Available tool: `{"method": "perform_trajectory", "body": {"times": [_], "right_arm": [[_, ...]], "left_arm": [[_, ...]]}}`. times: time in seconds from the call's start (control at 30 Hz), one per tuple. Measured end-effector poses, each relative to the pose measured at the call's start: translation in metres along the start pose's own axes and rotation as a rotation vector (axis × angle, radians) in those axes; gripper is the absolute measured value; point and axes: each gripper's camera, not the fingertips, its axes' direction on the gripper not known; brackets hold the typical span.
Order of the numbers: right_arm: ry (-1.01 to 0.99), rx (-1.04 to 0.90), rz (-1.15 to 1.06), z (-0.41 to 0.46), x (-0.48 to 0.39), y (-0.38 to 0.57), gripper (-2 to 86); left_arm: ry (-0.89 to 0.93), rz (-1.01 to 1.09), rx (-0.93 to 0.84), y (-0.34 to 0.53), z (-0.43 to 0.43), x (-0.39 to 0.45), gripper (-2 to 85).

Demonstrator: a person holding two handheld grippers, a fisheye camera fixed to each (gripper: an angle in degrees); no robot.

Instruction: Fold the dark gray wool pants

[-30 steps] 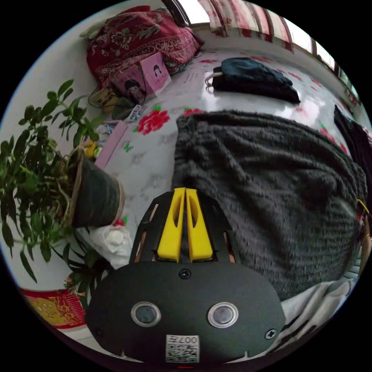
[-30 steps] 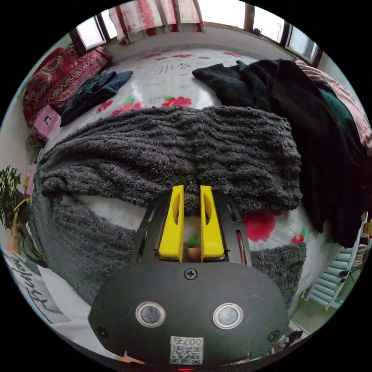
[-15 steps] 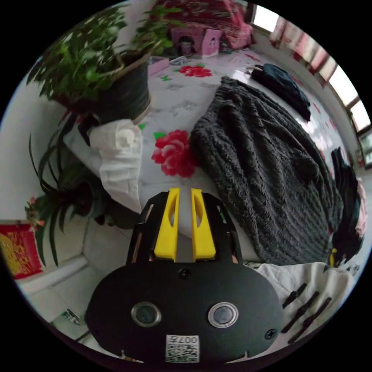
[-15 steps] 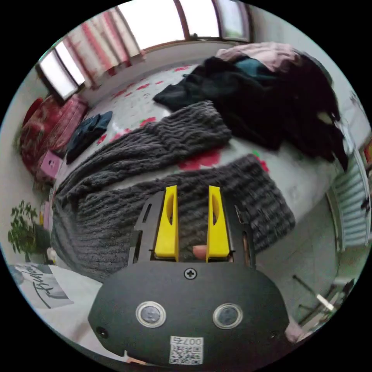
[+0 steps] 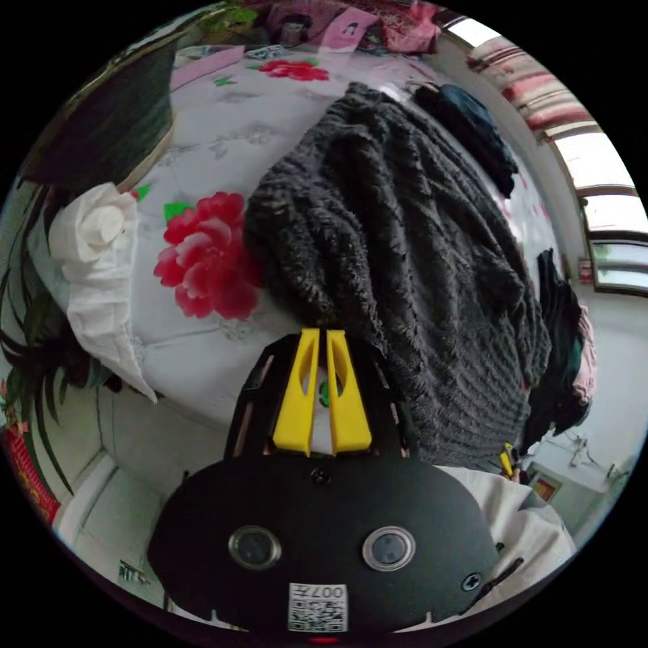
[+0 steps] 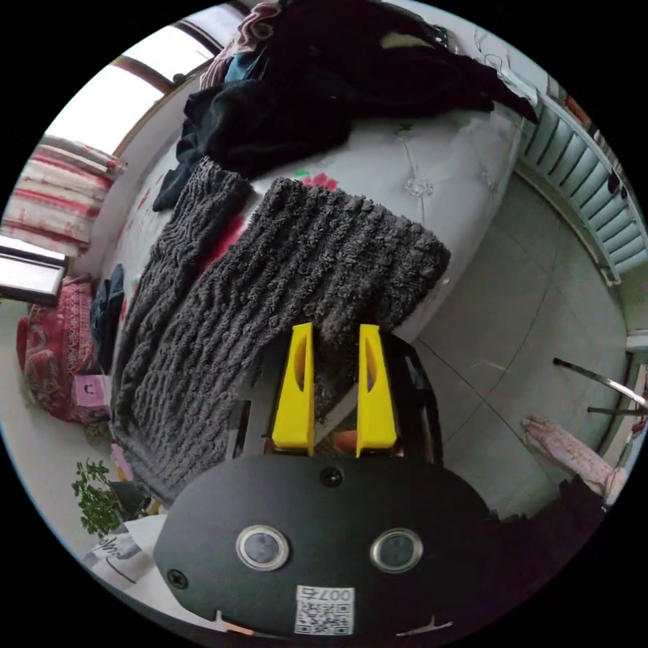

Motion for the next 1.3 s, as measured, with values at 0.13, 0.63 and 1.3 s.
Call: {"method": "perform_trajectory", "body": {"times": [0.13,0.63,1.3], "right_arm": [[-0.267,0.087,-0.037,-0.044,0.009,-0.003,1.8],[-1.005,0.583,-0.285,-0.267,0.022,0.055,0.3],[-0.256,0.232,-0.386,-0.098,-0.256,-0.158,3.9]], "left_arm": [[0.212,0.084,0.167,0.002,-0.068,-0.017,-0.8],[0.467,0.143,0.561,0.086,-0.255,-0.103,-1.0],[0.002,0.031,0.279,-0.194,-0.098,0.110,3.4]]}}
